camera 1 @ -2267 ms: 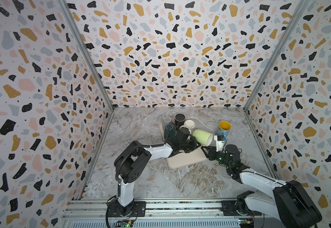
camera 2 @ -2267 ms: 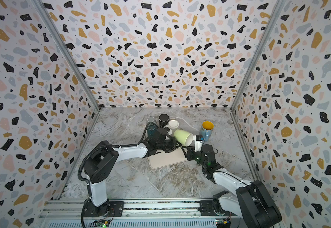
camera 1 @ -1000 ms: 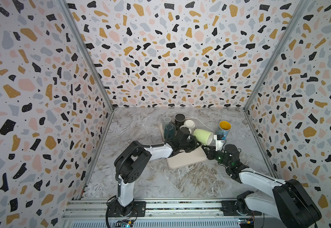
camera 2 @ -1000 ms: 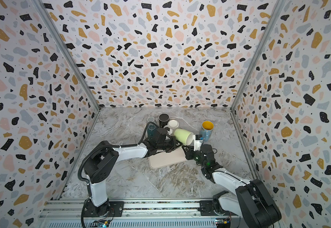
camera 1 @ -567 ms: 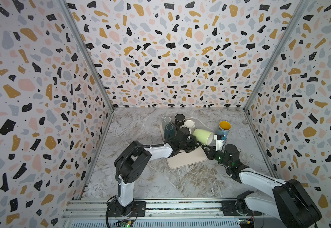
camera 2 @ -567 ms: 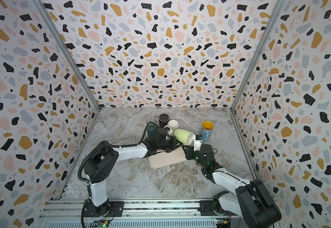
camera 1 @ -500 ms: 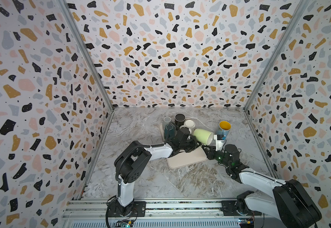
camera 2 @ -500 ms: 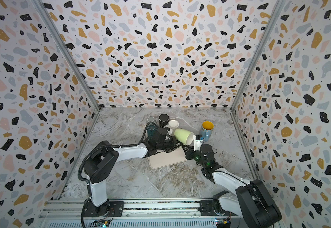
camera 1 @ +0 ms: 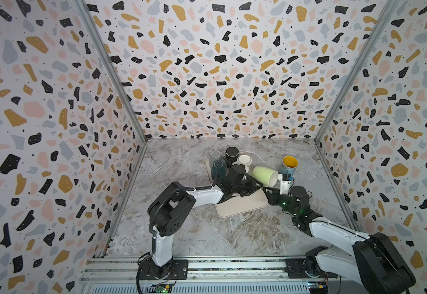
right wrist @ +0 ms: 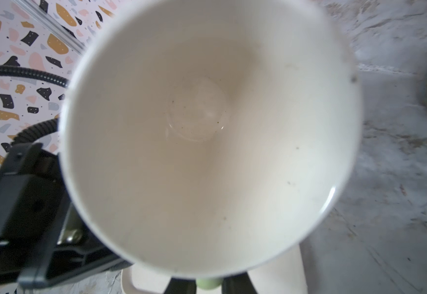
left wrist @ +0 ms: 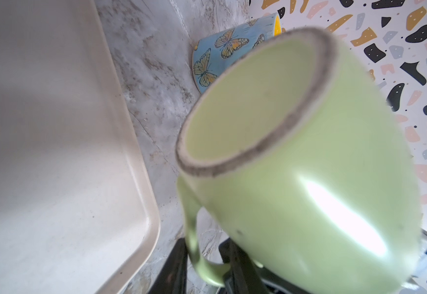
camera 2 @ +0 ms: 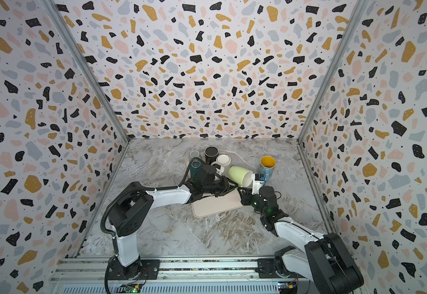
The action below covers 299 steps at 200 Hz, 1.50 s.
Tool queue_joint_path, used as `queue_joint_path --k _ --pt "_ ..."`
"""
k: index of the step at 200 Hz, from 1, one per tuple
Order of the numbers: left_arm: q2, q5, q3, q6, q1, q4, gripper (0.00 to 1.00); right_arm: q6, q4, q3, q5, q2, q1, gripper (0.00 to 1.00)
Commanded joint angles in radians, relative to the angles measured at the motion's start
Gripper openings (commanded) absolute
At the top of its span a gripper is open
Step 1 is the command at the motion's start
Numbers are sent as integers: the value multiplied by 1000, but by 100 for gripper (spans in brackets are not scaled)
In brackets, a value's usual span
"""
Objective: Turn the mug right side up
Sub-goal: Place the mug at the top-right of the table.
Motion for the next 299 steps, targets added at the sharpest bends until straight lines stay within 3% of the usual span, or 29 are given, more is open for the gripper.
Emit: queue_joint_path --k 1,80,222,299 --pt "4 23 1 -2 -5 88 33 2 19 28 14 -43 0 0" --pt "15 29 -18 -25 -4 117 45 -4 -6 15 44 -77 0 0" --pt "-12 10 -26 -13 -5 97 48 -24 -44 13 49 -115 0 0" --pt "-51 -22 -7 72 2 17 48 -59 -130 66 65 -91 0 0"
